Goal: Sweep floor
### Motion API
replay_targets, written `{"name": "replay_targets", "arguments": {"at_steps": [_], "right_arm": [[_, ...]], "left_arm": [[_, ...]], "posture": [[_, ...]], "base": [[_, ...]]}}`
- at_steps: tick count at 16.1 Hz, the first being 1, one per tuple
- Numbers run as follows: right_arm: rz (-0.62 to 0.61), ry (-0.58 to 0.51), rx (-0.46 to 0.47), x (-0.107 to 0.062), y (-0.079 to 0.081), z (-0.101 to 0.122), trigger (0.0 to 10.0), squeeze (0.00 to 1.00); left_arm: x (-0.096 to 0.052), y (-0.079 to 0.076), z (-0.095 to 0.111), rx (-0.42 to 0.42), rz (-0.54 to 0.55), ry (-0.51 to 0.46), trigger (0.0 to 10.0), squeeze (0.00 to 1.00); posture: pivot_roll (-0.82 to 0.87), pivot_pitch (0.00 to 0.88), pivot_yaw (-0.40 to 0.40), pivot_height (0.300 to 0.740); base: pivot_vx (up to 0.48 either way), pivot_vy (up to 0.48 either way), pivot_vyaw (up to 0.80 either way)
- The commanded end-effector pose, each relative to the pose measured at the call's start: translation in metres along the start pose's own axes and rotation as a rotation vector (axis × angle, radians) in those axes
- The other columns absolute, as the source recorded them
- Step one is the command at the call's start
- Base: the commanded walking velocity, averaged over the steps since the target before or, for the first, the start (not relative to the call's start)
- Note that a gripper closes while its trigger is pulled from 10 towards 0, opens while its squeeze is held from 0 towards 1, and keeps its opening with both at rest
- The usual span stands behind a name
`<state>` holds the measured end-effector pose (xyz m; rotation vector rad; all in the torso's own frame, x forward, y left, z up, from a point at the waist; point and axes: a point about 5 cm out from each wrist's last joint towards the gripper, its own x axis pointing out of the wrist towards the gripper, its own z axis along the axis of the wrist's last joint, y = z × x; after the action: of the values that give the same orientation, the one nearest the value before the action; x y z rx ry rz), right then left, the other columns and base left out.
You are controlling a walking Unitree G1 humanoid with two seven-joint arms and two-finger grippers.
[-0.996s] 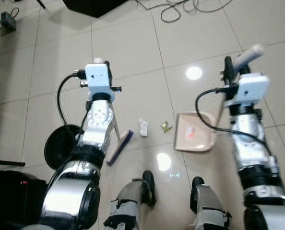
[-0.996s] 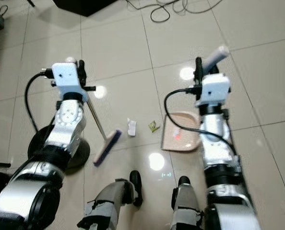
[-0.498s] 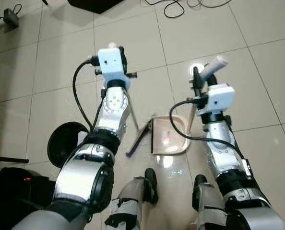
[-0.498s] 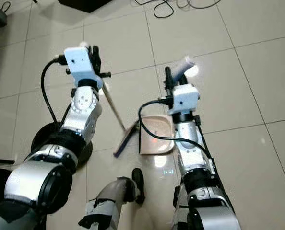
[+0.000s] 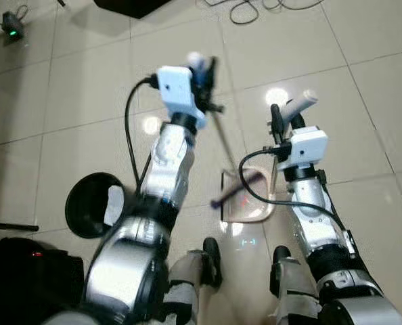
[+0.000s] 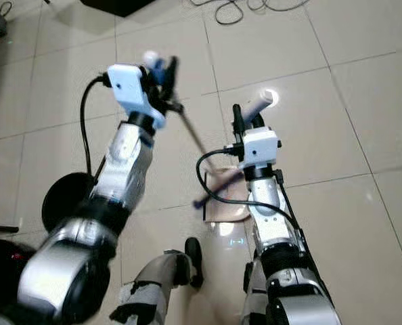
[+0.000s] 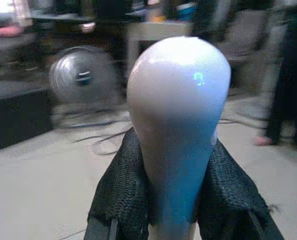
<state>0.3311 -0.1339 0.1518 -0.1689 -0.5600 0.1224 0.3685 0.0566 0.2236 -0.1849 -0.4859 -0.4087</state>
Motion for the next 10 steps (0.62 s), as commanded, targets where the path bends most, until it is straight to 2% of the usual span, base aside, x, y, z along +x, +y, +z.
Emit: {"name": "replay_targets", "arguments": {"at_steps": [1,3,5,8,10], "right_arm": [[0.014,0.035,0.021,-0.007,0.008,-0.006,10.0,0.00],[0.014,0.045,0.017,-0.009,0.006,-0.008,10.0,0.00],[0.016,0.049,0.013,-0.011,0.005,-0.009,10.0,0.00],[0.021,0.054,0.016,-0.015,0.005,-0.010,10.0,0.00],[0.024,0.057,0.019,-0.017,0.005,-0.011,10.0,0.00]], "left_arm": [[-0.003,0.002,0.009,-0.022,-0.027,-0.026,10.0,0.00],[-0.004,0.005,0.024,-0.021,-0.068,-0.069,10.0,0.00],[0.002,0.020,0.050,0.050,-0.049,-0.147,10.0,0.00],[0.016,0.044,0.085,0.113,0.041,-0.245,10.0,0.00],[0.022,0.056,0.092,0.169,0.070,-0.245,10.0,0.00]], "posture": [[0.18,0.413,0.224,0.740],[0.18,0.415,0.220,0.740],[0.17,0.415,0.218,0.740],[0.17,0.416,0.219,0.740],[0.17,0.416,0.220,0.740]], "base": [[0.000,0.000,0.00],[0.000,0.000,0.00],[0.000,0.000,0.00],[0.000,0.000,0.00],[0.000,0.000,0.00]]}}
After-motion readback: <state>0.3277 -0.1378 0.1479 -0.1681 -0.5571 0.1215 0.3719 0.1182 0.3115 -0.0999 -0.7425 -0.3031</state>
